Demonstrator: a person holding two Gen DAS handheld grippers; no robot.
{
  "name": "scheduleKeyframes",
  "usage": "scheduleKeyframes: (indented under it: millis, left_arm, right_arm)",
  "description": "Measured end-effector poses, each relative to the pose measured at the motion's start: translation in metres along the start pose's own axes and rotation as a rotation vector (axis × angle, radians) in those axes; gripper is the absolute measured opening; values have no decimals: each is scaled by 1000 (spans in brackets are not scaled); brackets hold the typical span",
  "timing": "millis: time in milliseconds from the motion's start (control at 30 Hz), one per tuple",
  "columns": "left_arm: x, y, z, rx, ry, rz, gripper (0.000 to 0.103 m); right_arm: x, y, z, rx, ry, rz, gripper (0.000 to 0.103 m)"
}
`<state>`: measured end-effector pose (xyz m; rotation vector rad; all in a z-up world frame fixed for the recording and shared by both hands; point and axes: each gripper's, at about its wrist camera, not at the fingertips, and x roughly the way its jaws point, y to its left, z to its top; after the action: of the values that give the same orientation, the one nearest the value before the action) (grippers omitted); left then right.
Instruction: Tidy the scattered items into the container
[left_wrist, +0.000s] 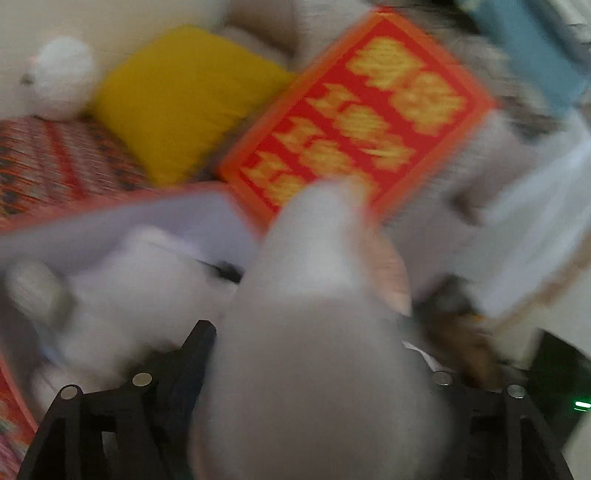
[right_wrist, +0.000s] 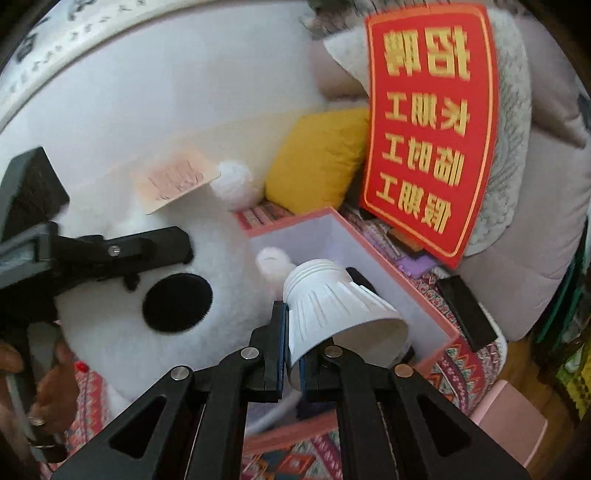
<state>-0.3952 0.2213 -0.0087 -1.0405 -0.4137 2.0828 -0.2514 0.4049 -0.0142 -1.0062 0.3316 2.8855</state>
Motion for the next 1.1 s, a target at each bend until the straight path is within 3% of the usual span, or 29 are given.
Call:
scheduleKeyframes:
  millis: [33, 67, 100, 167, 367, 767, 900, 1100]
  left_arm:
    - [3, 12, 12, 8, -15, 86, 83]
    - [2, 22, 21, 15, -28, 149, 89]
    - [0, 28, 27, 19, -40, 188, 90]
    - [-13, 49, 43, 16, -73, 286, 91]
    - [-53, 73, 42, 5, -99, 396, 93]
    - [-115, -18, -56, 248, -157, 638, 102]
    - [-131, -49, -86, 320, -181, 674, 102]
    - [-163, -87, -130, 344, -197, 664, 103]
  right_arm:
    - [12, -4, 6, 8, 9, -8, 30]
    - [24, -9, 12, 17, 17, -16, 65]
    - [35, -11, 16, 29, 18, -19, 87]
    - [47, -9, 16, 43, 13, -11, 88]
    - [55, 10, 9, 4, -2, -38, 91]
    - [-24, 61, -42, -58, 6, -43, 92]
    - [-58, 72, -61, -68, -7, -48, 93]
    - [-108, 82, -94, -31, -22, -55, 95]
